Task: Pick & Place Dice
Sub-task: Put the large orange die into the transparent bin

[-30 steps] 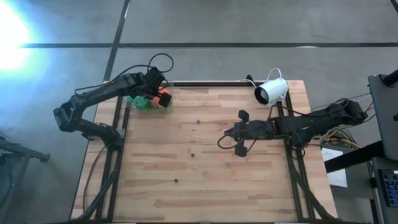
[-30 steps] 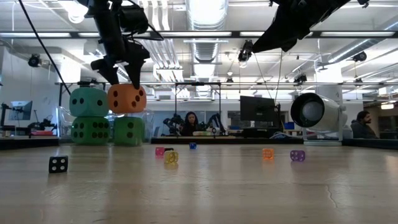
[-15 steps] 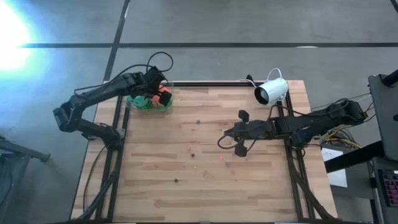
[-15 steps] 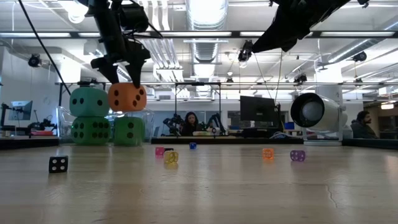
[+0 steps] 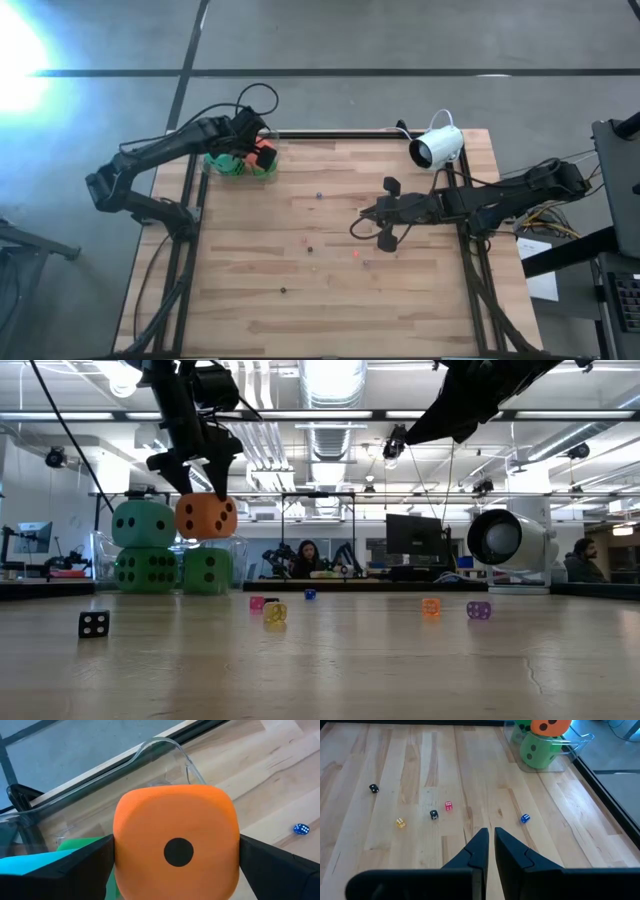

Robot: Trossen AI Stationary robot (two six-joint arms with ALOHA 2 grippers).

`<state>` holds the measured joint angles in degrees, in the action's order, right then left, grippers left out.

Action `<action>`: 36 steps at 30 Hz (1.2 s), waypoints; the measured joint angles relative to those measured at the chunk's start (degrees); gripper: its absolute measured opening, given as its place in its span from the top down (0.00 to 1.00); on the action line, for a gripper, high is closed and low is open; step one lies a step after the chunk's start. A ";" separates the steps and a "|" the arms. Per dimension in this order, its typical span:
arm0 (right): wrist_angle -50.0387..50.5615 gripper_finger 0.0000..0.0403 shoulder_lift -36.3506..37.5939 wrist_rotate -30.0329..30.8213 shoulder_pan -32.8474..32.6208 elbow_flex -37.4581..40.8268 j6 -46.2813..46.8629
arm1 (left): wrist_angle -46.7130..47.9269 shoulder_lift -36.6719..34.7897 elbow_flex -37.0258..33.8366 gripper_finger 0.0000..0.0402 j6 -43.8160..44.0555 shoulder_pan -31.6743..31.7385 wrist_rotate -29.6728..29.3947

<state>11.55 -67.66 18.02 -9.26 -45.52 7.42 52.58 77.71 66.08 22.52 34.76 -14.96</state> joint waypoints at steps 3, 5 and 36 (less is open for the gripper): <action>0.00 0.93 0.00 -0.01 0.01 0.00 -0.06 | -0.04 0.00 0.00 0.07 0.02 0.09 0.00; 0.00 0.93 0.00 -0.02 0.00 0.00 0.00 | -0.45 0.00 0.00 0.11 0.00 0.09 0.00; -0.01 0.93 0.00 -0.01 0.02 0.00 -0.04 | -1.34 0.00 0.00 0.14 1.02 -0.44 -2.38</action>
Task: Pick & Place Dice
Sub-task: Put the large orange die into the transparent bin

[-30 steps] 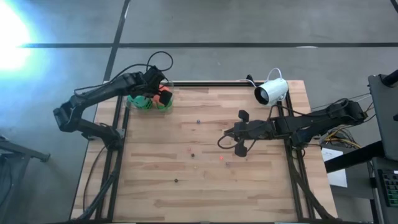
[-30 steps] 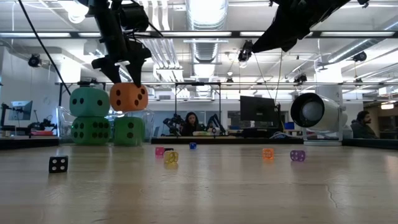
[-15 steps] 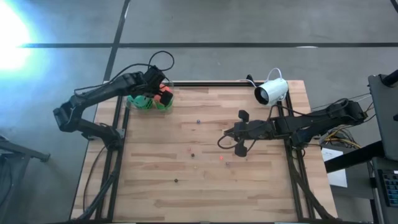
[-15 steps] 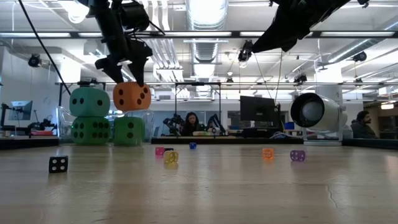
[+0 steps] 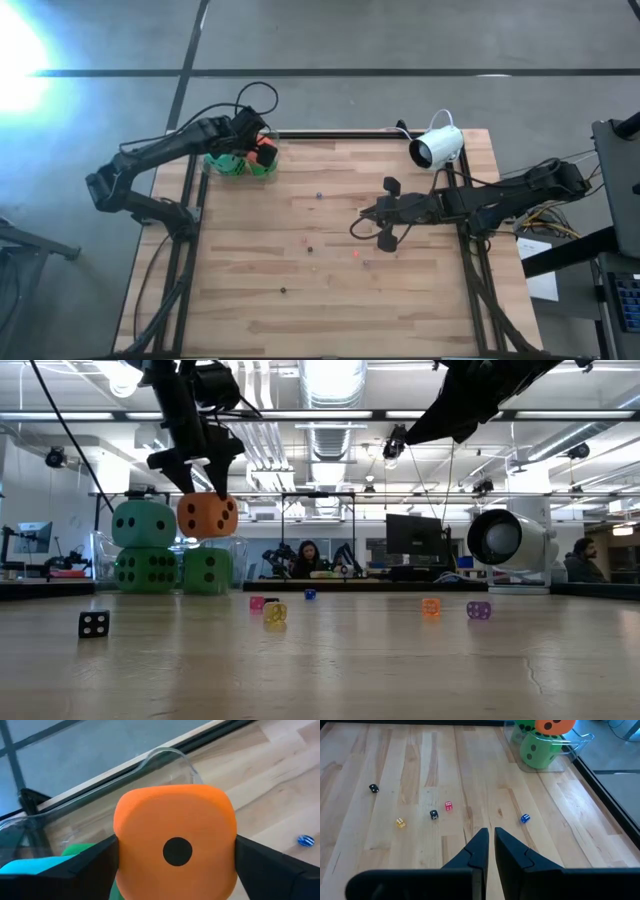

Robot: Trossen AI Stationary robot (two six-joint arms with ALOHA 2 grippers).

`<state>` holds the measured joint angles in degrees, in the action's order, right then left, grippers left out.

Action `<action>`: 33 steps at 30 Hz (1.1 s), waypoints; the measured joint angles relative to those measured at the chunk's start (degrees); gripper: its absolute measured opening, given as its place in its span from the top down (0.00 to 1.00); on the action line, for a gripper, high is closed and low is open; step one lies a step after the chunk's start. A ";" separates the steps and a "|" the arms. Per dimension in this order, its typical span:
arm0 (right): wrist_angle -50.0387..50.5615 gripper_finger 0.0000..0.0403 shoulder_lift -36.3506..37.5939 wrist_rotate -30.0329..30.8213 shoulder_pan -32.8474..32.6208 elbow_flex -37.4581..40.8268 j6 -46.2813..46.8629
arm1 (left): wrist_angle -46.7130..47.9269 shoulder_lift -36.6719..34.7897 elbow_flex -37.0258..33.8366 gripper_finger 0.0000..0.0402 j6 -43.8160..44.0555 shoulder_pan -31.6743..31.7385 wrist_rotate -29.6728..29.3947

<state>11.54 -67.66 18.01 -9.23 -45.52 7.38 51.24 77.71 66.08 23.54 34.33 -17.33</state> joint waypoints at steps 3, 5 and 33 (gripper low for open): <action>0.01 0.93 0.00 0.01 0.00 0.00 -0.02 | -0.34 0.00 0.00 0.17 -1.88 -0.17 0.86; 0.01 0.93 0.00 0.00 0.00 0.00 0.00 | -0.31 0.00 0.00 0.15 -2.50 -0.17 1.79; 0.01 0.93 0.00 -0.01 -0.02 0.00 0.02 | -0.85 0.00 -0.09 0.12 -0.56 -0.24 2.37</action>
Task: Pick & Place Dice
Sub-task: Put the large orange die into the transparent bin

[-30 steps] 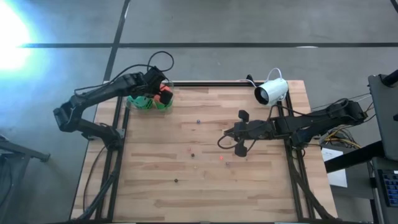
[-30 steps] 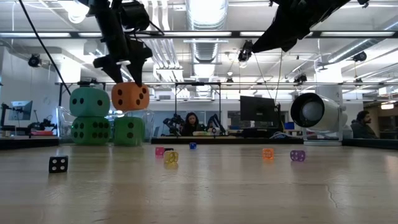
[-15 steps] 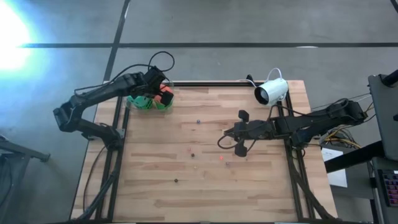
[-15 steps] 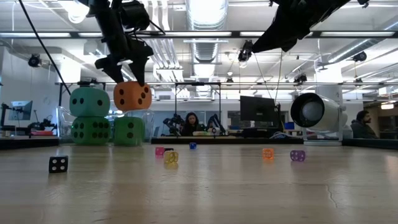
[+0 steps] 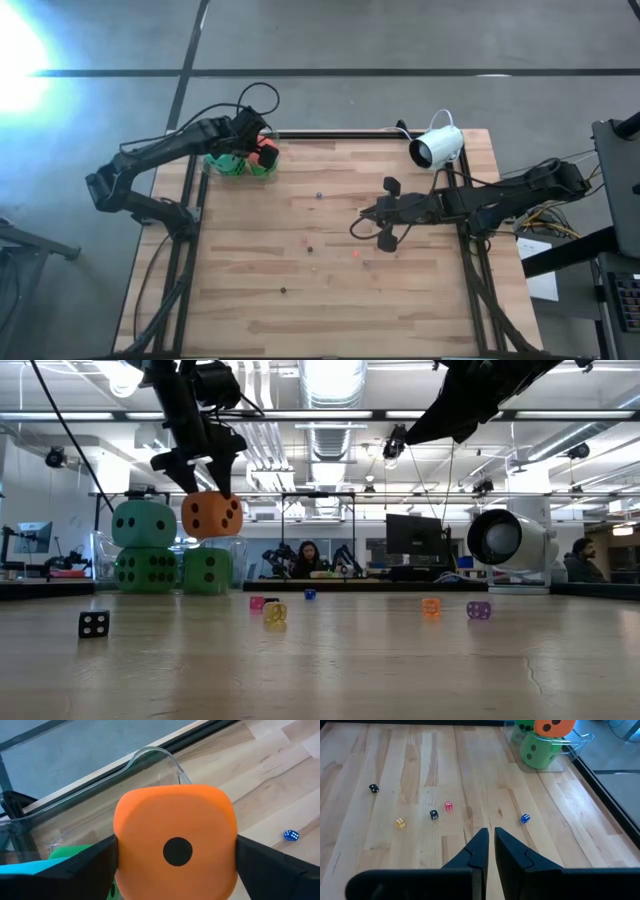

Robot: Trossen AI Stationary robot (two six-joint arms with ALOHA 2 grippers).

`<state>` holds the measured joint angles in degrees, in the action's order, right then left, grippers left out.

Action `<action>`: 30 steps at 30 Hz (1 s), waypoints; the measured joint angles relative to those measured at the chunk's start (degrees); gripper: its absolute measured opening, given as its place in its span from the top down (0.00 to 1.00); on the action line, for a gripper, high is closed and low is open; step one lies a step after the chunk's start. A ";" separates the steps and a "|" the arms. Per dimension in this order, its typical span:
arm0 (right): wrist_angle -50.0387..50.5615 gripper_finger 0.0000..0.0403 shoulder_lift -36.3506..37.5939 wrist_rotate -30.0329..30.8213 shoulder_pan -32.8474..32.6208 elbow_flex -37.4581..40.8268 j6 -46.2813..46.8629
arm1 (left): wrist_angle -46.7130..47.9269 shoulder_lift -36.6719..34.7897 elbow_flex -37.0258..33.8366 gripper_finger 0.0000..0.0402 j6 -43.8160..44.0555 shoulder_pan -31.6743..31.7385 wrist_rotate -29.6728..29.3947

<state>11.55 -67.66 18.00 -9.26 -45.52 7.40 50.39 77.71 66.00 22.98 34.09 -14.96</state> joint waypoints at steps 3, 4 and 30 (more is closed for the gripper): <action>0.00 0.93 0.00 0.01 0.00 0.00 -0.02 | 0.02 0.00 0.00 0.14 -0.63 -0.02 0.00; 0.00 0.93 0.00 0.00 0.01 0.00 0.02 | 0.03 0.00 -0.01 0.14 -1.47 -0.02 0.04; 0.00 0.93 0.00 0.00 0.01 0.00 0.00 | -0.81 0.00 -0.04 0.03 -1.94 -0.02 1.70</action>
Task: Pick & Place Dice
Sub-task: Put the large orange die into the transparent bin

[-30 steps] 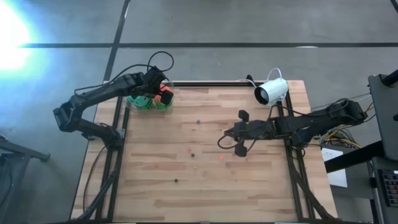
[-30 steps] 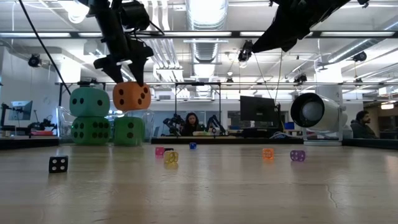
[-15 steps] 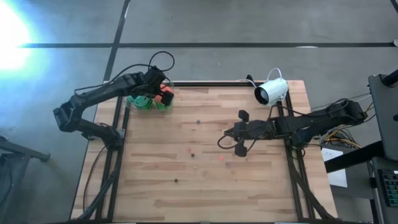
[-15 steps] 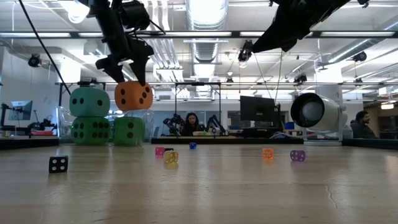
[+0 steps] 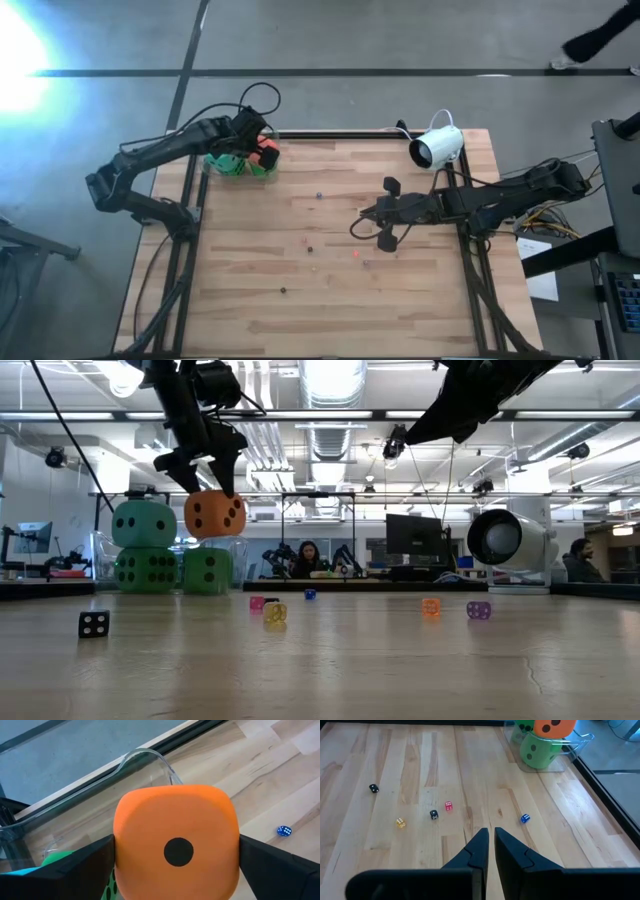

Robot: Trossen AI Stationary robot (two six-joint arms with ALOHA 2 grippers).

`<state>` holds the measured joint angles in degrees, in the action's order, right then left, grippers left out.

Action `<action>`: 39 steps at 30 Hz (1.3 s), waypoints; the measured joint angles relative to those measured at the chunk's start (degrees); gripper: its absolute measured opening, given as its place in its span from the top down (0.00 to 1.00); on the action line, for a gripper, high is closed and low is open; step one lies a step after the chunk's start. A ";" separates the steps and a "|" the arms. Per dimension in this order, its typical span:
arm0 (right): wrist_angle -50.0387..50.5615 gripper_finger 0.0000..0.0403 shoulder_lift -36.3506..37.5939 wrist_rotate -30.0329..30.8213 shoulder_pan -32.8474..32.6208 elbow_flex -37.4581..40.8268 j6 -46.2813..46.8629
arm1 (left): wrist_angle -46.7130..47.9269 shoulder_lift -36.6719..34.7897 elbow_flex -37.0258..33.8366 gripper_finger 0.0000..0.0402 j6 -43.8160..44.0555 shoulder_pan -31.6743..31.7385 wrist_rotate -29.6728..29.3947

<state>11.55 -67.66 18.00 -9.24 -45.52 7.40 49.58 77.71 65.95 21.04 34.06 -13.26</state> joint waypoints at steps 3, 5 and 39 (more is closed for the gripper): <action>0.00 0.93 0.00 0.02 -0.01 0.00 -0.05 | 0.00 0.00 -0.02 0.03 0.00 0.00 0.02; 0.00 0.93 0.00 0.00 0.01 0.00 -0.05 | 0.00 0.00 -0.02 0.04 -0.04 0.04 0.45; 0.00 0.93 0.01 0.00 0.01 0.00 -0.03 | -1.55 -0.04 -2.91 0.07 -1.09 3.48 4.31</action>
<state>11.55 -67.64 18.00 -9.23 -45.52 7.37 48.03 77.67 63.05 19.94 37.54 -8.95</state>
